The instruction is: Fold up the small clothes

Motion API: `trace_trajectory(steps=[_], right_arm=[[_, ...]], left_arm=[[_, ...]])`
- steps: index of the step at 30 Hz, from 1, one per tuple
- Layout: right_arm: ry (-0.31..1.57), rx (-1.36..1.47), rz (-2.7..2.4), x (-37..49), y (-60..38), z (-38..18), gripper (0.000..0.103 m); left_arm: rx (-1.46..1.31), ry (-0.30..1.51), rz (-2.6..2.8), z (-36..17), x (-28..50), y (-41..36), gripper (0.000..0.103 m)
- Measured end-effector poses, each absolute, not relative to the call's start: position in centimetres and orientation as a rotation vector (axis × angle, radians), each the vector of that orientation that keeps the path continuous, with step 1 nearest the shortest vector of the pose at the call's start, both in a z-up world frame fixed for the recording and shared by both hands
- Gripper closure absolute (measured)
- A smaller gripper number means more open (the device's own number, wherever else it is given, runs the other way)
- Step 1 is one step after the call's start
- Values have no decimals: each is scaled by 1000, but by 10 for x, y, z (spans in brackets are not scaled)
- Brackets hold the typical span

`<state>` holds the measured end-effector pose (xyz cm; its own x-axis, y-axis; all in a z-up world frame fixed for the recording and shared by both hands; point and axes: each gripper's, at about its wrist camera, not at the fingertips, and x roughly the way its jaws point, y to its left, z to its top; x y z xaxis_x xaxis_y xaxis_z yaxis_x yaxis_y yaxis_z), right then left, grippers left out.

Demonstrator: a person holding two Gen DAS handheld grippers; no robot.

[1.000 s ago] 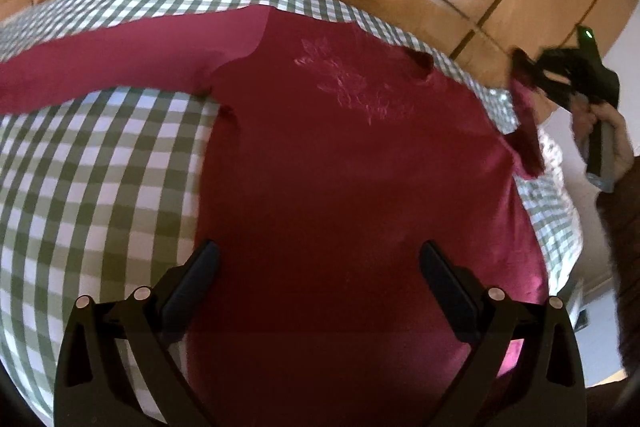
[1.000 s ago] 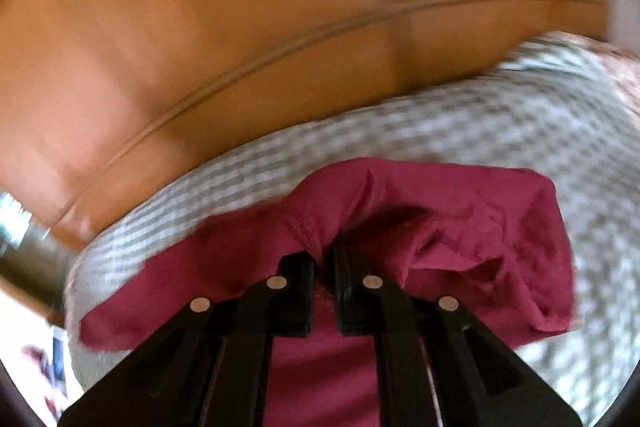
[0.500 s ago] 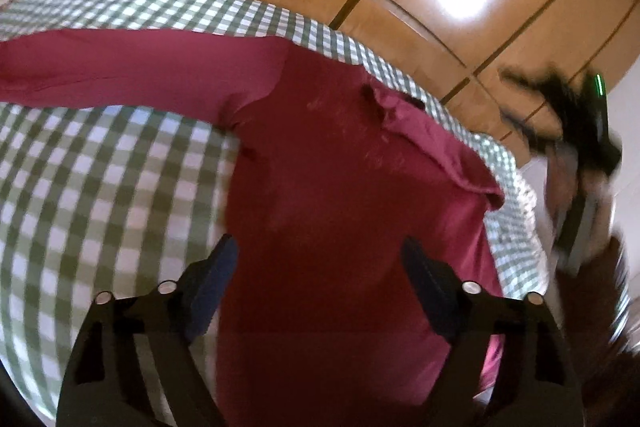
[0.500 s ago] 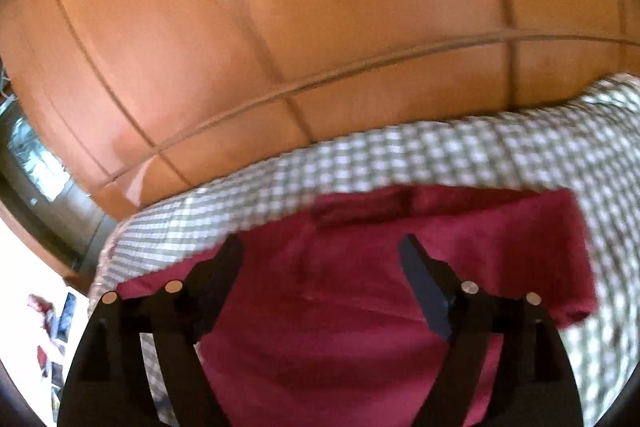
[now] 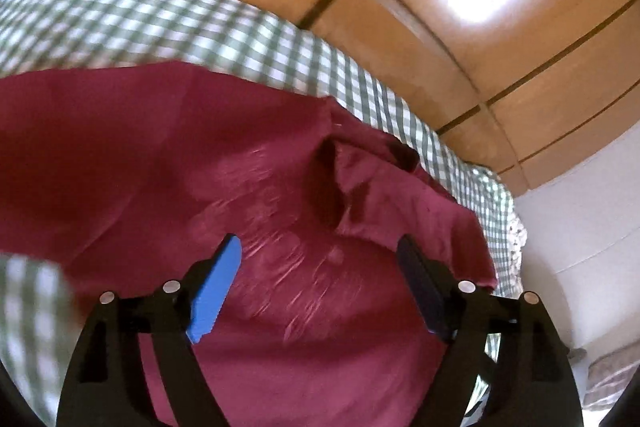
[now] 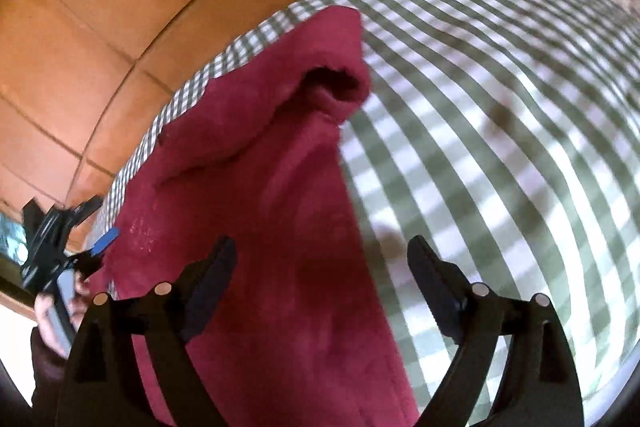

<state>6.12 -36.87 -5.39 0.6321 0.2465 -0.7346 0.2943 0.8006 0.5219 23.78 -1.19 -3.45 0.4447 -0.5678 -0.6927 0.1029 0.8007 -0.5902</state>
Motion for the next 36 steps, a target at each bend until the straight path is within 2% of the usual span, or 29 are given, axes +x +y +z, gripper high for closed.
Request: trace_trajectory(steps=[4, 6, 7, 9, 11, 14, 17, 22, 25, 27, 30, 33, 36], right_arm=[[893, 647, -26, 61, -366, -59, 12], [893, 623, -26, 63, -362, -62, 10], [892, 618, -28, 65, -360, -62, 10], [888, 605, -36, 65, -359, -65, 9], [881, 585, -43, 68, -356, -66, 8], [870, 573, -49, 68, -354, -68, 7], [865, 555, -59, 70, -351, -70, 7], [872, 555, -74, 71, -350, -65, 7], [846, 584, -84, 74, -355, -51, 18], [811, 564, -87, 79, -354, -36, 39], [758, 491, -77, 101, -342, -11, 55], [748, 435, -55, 127, -329, -1, 59], [835, 328, -88, 165, -310, -16, 61]], left_arm=[[-506, 1125, -477, -53, 270, -49, 24], [-495, 1167, -486, -62, 282, -64, 47], [-466, 1172, -477, -65, 287, -74, 55], [-427, 1163, -484, -64, 294, -85, 89], [-423, 1113, -487, -52, 298, -86, 96], [-438, 962, -512, -13, 287, -66, 96], [-441, 892, -507, 7, 271, -40, 96], [-360, 917, -431, -6, 253, -13, 96], [-363, 970, -394, -29, 249, 4, 96], [-353, 977, -379, -35, 245, 6, 96], [-345, 972, -361, -38, 239, 14, 96], [-336, 953, -341, -34, 239, 20, 96], [-308, 963, -320, -38, 247, 20, 96]])
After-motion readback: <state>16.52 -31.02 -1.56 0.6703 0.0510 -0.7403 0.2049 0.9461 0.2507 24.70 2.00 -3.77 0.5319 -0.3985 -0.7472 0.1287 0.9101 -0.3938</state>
